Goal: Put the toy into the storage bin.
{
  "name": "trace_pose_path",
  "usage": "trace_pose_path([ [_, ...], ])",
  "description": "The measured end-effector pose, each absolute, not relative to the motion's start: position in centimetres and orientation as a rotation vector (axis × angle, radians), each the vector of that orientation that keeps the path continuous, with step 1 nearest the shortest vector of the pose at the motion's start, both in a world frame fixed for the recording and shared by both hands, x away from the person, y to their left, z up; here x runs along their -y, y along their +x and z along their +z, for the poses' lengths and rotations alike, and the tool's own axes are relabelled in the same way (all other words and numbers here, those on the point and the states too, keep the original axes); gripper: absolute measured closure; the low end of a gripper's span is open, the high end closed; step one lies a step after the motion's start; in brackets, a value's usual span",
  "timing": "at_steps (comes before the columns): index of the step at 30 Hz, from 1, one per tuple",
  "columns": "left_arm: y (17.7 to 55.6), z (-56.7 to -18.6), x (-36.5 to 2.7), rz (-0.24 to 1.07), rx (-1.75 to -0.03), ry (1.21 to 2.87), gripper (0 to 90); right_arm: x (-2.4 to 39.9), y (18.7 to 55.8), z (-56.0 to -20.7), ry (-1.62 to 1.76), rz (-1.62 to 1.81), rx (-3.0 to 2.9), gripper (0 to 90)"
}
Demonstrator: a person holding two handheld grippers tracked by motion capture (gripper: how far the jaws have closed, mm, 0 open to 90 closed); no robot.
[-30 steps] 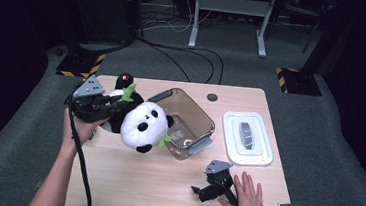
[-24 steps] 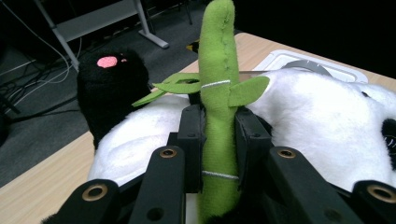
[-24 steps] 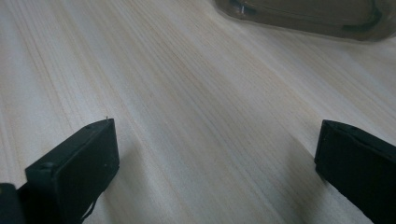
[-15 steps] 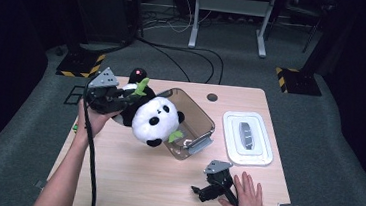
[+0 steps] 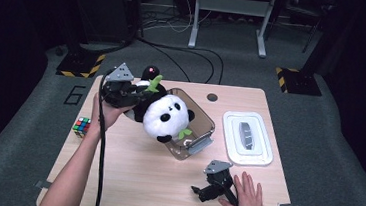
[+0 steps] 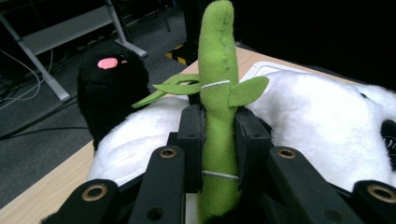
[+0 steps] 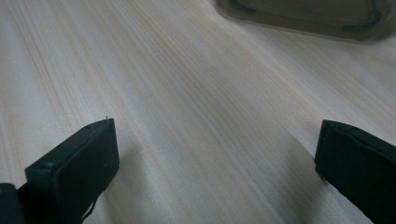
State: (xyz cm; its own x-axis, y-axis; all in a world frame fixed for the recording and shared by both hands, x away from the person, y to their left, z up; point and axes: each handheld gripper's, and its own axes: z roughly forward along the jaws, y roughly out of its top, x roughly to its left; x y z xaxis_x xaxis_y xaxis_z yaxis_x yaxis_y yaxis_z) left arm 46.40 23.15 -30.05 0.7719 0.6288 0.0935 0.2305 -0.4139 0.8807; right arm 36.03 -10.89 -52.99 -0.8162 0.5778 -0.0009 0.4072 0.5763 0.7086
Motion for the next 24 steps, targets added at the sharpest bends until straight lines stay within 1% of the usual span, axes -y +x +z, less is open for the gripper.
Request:
trace_pose_path([
  [7, 47.8, -30.7, -22.2, 0.453, -0.625, 1.974, 75.3, 10.9, 36.0, -53.0, 0.819, 1.07, -2.576, 0.0],
  [14, 49.0, -31.1, -21.0, 0.433, -0.613, 1.987, 75.3, 10.9, 36.0, -53.0, 0.819, 1.07, -2.577, 0.0],
  [24, 50.2, -32.0, -19.2, 0.372, -0.586, 1.961, 75.2, 10.9, 36.0, -53.0, 0.817, 1.069, -2.577, 0.0],
])
